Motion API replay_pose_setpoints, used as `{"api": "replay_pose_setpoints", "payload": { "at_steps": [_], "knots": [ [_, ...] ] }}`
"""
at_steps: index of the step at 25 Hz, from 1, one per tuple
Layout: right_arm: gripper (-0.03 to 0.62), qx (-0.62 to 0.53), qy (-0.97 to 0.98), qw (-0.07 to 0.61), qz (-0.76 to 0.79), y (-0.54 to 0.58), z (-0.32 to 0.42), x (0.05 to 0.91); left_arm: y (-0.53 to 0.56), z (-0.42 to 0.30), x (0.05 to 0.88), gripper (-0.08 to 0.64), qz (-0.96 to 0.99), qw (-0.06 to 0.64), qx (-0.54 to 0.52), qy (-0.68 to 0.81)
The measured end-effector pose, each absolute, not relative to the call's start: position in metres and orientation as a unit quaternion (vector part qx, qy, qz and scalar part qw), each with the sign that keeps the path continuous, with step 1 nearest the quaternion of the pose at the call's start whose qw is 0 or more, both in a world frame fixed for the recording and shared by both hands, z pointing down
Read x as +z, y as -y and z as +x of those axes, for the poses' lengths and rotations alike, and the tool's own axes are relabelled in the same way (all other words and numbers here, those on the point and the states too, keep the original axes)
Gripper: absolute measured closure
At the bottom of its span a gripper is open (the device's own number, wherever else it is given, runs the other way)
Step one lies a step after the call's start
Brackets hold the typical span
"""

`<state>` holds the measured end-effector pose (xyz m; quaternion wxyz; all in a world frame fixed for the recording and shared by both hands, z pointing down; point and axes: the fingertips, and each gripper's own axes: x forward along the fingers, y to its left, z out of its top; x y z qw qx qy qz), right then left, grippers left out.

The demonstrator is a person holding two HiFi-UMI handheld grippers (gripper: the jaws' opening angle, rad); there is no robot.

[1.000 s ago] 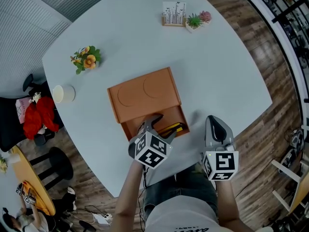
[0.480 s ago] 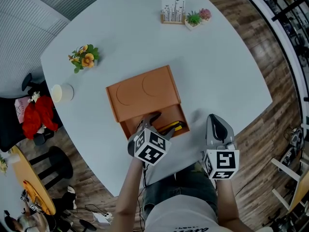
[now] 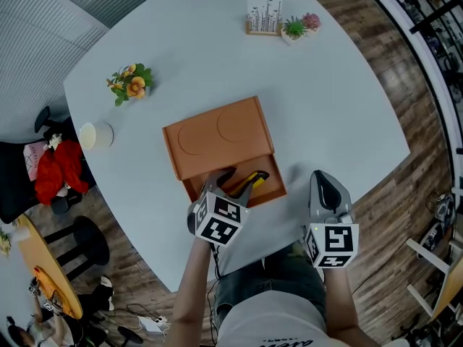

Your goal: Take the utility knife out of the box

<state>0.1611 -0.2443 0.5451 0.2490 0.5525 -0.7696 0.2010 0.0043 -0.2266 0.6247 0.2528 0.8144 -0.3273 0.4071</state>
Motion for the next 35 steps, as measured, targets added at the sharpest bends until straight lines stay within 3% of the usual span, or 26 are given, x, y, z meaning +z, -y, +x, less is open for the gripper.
{"api": "replay_pose_setpoints", "payload": {
  "at_steps": [8,20,35],
  "knots": [
    [0.561,0.2,0.771,0.249,0.551,0.243,0.16,0.543,0.207,0.022,0.629,0.348,0.825,0.237,0.443,0.258],
    [0.561,0.206,0.766,0.251,0.555,0.242,0.165,0.548,0.21,0.018,0.646,0.373,0.793,0.195,0.518,0.255],
    [0.561,0.202,0.769,0.245,0.555,0.24,0.161,0.543,0.211,0.015,0.638,0.416,0.801,0.21,0.483,0.283]
  ]
}}
